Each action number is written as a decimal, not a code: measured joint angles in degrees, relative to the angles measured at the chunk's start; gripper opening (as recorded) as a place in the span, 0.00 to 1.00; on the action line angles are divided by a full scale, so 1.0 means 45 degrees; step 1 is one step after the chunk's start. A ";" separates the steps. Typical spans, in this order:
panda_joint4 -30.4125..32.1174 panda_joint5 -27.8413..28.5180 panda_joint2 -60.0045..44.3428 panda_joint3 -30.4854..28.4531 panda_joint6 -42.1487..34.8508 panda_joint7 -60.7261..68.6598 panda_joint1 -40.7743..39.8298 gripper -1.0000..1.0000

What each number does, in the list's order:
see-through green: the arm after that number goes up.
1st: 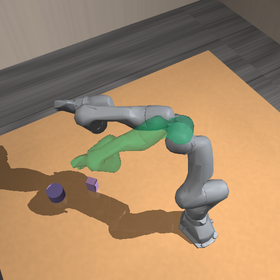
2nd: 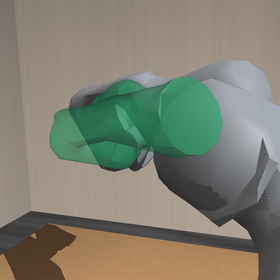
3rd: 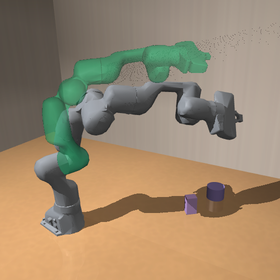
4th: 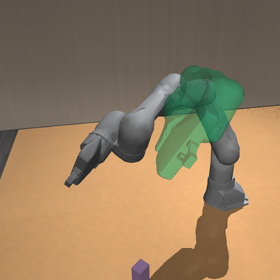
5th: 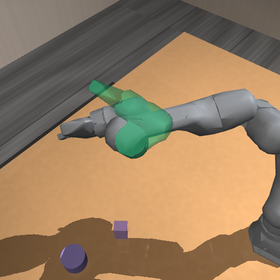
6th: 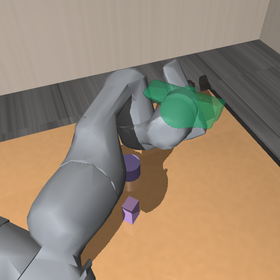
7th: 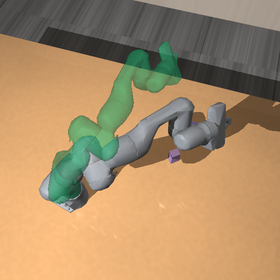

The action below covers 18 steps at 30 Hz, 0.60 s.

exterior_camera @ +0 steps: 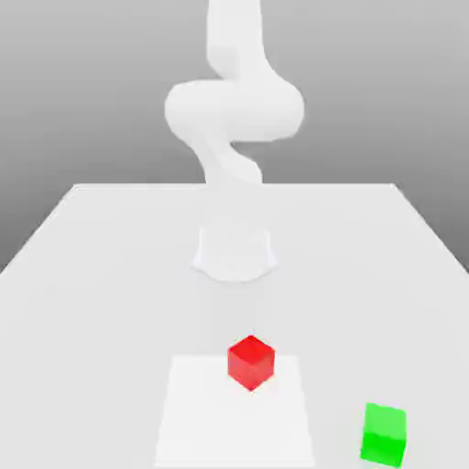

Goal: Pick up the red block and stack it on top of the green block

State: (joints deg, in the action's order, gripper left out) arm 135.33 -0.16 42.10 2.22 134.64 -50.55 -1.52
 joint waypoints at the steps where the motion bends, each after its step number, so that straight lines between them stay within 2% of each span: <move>1: 0.0375 -0.0019 -0.0410 0.0232 0.0307 -0.0507 -0.0160 0.50; 11: 0.4034 -0.0261 -0.4462 0.2144 0.3275 -0.5490 -0.1517 0.50; 18: 0.6557 -0.0455 -0.8354 0.2824 0.6084 -0.9324 -0.1930 0.50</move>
State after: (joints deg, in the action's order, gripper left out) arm 164.84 -2.21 4.50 14.93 162.02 -92.50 -10.21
